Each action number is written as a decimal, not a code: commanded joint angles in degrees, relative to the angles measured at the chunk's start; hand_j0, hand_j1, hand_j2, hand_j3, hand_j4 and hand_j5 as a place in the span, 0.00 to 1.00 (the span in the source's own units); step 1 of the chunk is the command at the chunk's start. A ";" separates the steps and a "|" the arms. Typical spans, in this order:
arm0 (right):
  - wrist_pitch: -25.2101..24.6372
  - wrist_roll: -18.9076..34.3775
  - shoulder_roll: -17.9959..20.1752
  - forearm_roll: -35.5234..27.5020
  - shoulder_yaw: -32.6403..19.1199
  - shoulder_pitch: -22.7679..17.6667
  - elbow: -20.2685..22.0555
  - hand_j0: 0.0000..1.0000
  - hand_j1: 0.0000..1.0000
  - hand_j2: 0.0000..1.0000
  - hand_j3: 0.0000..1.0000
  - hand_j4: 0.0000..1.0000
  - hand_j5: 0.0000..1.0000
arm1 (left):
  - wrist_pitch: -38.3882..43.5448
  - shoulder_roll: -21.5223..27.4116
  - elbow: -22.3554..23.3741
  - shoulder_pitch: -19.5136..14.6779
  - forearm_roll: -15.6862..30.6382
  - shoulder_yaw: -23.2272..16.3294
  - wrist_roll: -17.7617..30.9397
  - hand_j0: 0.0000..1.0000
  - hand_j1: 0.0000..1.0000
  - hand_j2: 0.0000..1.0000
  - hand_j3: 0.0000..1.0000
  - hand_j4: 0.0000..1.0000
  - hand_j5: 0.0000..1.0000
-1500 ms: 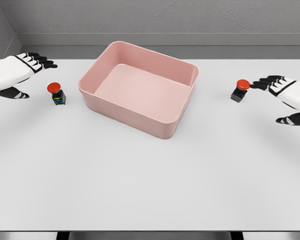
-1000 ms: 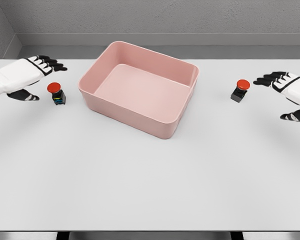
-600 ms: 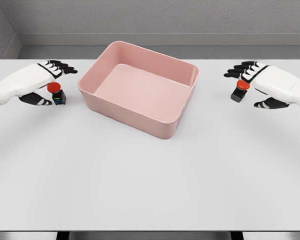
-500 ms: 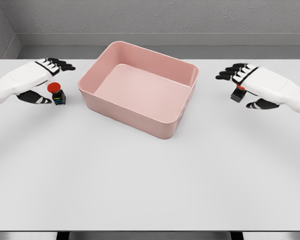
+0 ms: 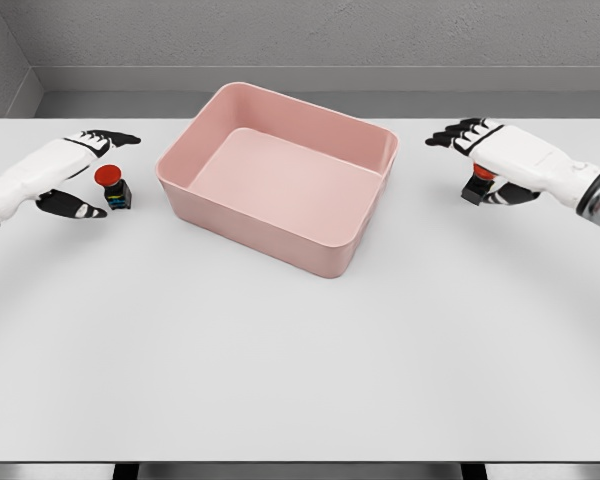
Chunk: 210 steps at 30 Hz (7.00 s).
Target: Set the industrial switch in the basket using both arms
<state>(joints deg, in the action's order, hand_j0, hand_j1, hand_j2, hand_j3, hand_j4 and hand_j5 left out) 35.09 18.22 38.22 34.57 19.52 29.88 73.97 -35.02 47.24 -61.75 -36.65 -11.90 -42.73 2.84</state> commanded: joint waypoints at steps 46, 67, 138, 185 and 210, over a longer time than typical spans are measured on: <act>-0.09 2.61 -2.72 3.22 4.04 6.77 -14.91 0.79 0.79 0.79 0.79 0.79 0.79 | 0.02 -11.64 17.98 -2.11 5.75 1.42 -0.03 0.74 0.74 0.74 0.74 0.74 0.74; -0.09 2.78 -6.32 5.77 4.65 9.14 -18.77 0.75 0.75 0.75 0.75 0.75 0.75 | 0.02 -11.20 17.81 -1.23 5.75 1.59 -0.11 0.45 0.45 0.45 0.45 0.45 0.45; -0.09 8.06 -1.49 4.71 2.72 11.34 -18.34 0.50 0.50 0.50 0.50 0.50 0.50 | 0.02 -17.53 4.80 -6.94 5.93 7.22 -0.11 0.32 0.32 0.32 0.32 0.32 0.32; -0.09 8.06 -1.40 -3.72 4.21 14.50 5.31 0.55 0.55 0.55 0.55 0.55 0.55 | 0.02 -9.80 -8.65 2.90 1.97 17.50 -0.20 1.00 1.00 1.00 1.00 1.00 1.00; -0.09 7.88 -2.19 -3.81 6.50 15.21 7.95 1.00 1.00 1.00 1.00 1.00 1.00 | 0.02 -4.79 -9.88 14.33 1.53 25.32 -0.03 1.00 1.00 1.00 1.00 1.00 1.00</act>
<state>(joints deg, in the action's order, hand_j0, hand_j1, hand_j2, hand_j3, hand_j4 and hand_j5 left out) 35.15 26.13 33.11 31.12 28.68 44.74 83.73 -35.01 42.38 -71.76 -22.32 -10.69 -17.42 2.82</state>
